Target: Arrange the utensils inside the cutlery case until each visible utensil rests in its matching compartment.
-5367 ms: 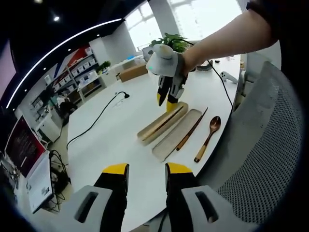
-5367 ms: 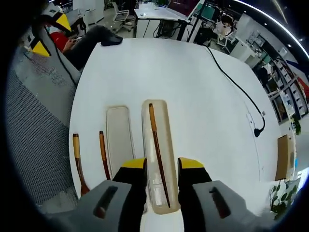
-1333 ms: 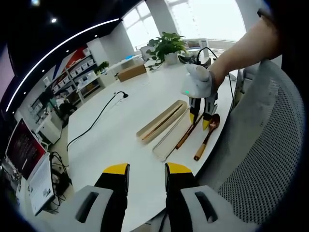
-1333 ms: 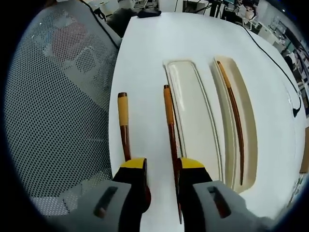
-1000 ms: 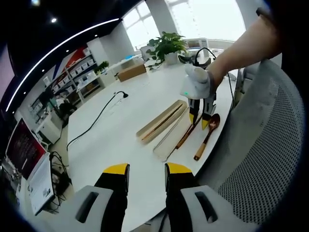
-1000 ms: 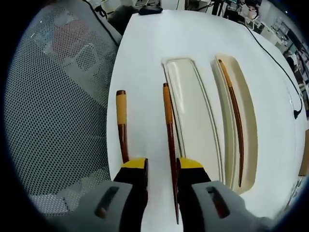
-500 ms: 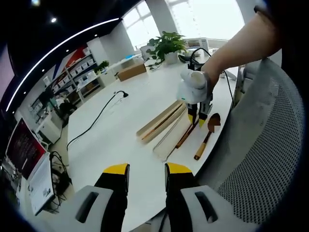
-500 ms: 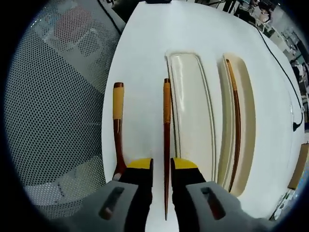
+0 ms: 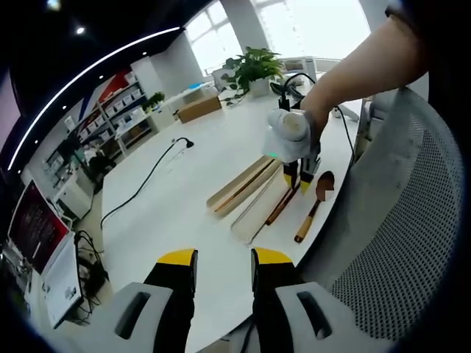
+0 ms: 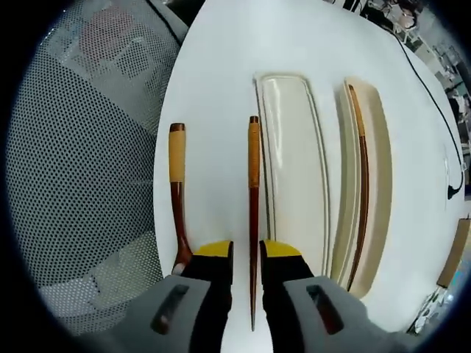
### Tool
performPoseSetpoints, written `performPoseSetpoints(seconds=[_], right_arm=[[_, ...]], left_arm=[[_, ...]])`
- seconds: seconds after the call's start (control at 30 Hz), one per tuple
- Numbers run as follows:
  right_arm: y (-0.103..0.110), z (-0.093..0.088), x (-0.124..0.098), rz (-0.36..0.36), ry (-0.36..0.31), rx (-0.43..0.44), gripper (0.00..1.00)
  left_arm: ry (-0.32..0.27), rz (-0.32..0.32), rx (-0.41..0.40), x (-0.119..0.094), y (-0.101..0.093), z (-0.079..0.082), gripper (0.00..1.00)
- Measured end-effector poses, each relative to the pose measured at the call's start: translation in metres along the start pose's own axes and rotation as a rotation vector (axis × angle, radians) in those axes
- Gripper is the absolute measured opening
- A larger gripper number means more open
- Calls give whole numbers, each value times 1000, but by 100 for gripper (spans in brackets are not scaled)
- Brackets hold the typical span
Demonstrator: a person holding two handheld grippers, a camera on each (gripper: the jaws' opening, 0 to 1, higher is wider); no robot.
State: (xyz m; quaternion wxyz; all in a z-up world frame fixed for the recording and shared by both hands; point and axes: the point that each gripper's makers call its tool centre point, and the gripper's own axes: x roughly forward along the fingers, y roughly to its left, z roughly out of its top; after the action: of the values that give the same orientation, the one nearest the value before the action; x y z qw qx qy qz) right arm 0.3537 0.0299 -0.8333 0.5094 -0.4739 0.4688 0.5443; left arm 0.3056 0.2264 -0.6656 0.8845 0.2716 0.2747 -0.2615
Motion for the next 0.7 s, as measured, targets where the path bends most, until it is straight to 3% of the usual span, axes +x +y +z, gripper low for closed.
performPoseSetpoints(seconds=[0.7], right_arm=[[-4,0,0,11,-7,29,6]], left_arm=[[9,-7,4,2,-1,-2,29]])
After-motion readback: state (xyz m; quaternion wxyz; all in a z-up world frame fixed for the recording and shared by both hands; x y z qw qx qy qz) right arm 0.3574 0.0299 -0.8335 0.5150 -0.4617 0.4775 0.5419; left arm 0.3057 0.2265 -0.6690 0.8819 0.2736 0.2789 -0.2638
